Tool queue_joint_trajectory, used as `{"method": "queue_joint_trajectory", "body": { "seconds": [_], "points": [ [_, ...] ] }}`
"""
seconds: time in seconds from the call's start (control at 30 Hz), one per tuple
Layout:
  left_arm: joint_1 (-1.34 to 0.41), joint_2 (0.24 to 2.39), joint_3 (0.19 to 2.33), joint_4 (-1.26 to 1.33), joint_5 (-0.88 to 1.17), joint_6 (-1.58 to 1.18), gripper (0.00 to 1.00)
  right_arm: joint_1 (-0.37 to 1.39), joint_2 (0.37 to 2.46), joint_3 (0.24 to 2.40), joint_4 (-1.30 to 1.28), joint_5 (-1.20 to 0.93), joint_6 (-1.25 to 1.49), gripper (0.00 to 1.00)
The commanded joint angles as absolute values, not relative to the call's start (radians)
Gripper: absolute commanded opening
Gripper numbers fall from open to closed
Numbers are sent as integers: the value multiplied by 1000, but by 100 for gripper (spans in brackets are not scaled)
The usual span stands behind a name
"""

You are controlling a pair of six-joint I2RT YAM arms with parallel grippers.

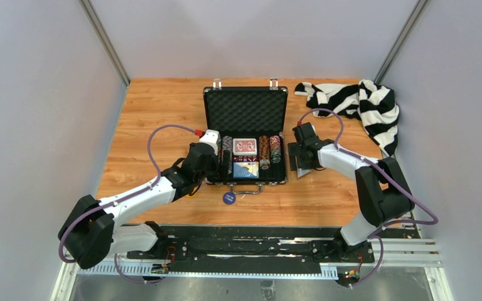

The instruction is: Pack up texas hold em set

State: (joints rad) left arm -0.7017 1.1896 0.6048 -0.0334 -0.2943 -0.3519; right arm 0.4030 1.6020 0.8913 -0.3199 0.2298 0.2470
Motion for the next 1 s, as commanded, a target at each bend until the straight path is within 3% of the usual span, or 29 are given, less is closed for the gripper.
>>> {"method": "queue_joint_trajectory", "body": {
  "seconds": [0.0,0.37,0.97],
  "points": [
    [-698,1188,628,-28,-280,-345,96,360,1574,831,-318,206,277,76],
    [-698,1193,629,-33,-268,-348,96,342,1595,794,-270,64,286,79],
    [-698,1197,632,-29,-234,-363,95,342,1471,696,-289,80,315,79]
  ]
}}
